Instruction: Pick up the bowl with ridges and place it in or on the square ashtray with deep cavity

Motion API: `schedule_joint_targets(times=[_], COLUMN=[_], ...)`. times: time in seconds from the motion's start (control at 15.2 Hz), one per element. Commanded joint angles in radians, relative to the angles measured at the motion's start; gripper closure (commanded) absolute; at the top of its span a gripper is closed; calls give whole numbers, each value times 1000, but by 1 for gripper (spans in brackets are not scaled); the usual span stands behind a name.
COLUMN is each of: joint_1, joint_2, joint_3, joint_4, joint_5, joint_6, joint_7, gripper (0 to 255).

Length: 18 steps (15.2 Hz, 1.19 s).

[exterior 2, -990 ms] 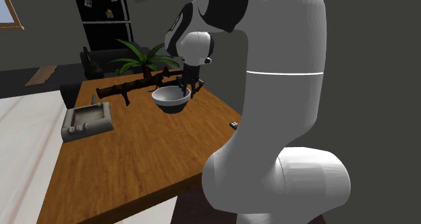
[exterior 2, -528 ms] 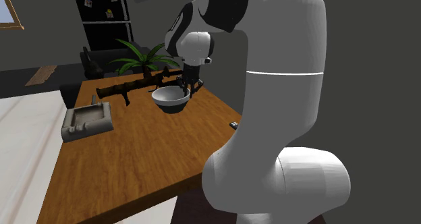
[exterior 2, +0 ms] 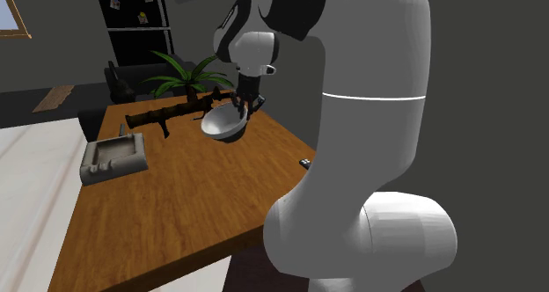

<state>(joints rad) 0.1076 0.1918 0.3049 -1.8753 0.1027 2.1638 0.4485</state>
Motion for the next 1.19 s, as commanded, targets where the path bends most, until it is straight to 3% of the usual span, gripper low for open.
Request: schedule_joint_targets(times=[0.0, 0.99, 1.12], joint_1=[-2, -5, 21], joint_2=[-10, -50, -50], joint_3=[0, 1, 19], joint_4=[15, 164, 170], joint_5=[2, 5, -3], joint_6=[-23, -211, -212], joint_7=[0, 16, 63], gripper=[255, 255, 255])
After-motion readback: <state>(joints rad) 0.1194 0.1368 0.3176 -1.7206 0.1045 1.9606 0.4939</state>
